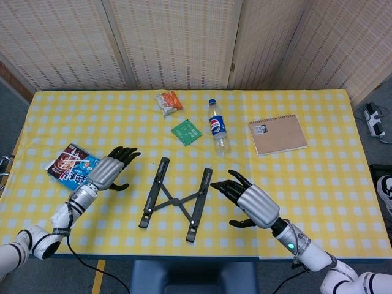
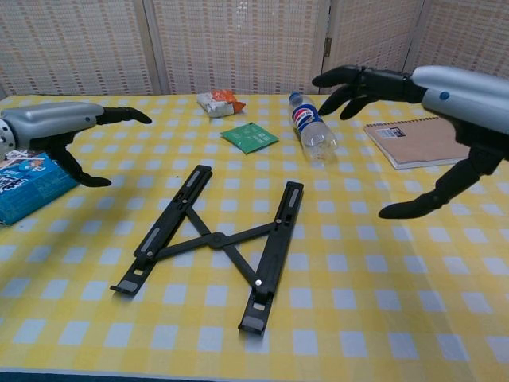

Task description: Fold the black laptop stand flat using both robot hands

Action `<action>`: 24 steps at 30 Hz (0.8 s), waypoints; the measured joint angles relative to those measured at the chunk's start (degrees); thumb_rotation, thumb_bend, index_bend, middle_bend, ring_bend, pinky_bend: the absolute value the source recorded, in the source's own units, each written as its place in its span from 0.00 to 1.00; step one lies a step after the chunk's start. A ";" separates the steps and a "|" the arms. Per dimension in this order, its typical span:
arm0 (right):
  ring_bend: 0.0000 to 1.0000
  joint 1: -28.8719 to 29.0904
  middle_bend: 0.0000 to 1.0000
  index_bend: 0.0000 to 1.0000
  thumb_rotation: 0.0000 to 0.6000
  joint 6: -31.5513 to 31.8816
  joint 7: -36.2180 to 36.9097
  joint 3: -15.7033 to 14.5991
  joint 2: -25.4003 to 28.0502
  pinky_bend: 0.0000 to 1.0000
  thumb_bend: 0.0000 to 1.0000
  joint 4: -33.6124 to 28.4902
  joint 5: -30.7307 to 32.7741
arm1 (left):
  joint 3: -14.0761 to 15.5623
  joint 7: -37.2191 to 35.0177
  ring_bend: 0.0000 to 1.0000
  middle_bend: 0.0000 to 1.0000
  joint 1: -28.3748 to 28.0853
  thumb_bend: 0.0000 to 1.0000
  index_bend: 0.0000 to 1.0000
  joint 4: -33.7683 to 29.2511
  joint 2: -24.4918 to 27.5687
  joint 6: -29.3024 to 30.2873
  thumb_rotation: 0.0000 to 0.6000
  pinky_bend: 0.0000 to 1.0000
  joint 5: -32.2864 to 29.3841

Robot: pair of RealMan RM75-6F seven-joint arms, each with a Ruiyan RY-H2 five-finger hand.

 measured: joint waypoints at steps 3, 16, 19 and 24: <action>0.39 1.38 0.38 0.24 1.00 -3.92 -6.01 0.82 -1.69 0.12 0.07 -0.44 1.12 | -0.28 4.08 0.00 0.06 -1.60 0.25 0.05 4.77 -4.02 -0.03 1.00 0.00 0.57; 0.68 5.86 0.62 0.47 1.00 -11.53 -20.24 3.81 -12.76 0.64 0.07 8.04 5.80 | 0.99 5.46 0.00 0.03 -8.05 0.19 0.01 22.36 -16.97 -0.33 1.00 0.00 5.31; 0.70 6.34 0.65 0.49 1.00 -12.03 -21.24 3.90 -14.53 0.67 0.07 10.16 6.37 | 1.39 5.17 0.00 0.03 -8.85 0.19 0.00 24.95 -18.75 -0.32 1.00 0.00 5.91; 0.73 6.86 0.67 0.49 1.00 -12.28 -21.18 3.70 -16.83 0.70 0.07 13.13 6.60 | 1.89 3.89 0.00 0.03 -9.88 0.19 0.00 28.39 -21.13 -0.21 1.00 0.00 6.51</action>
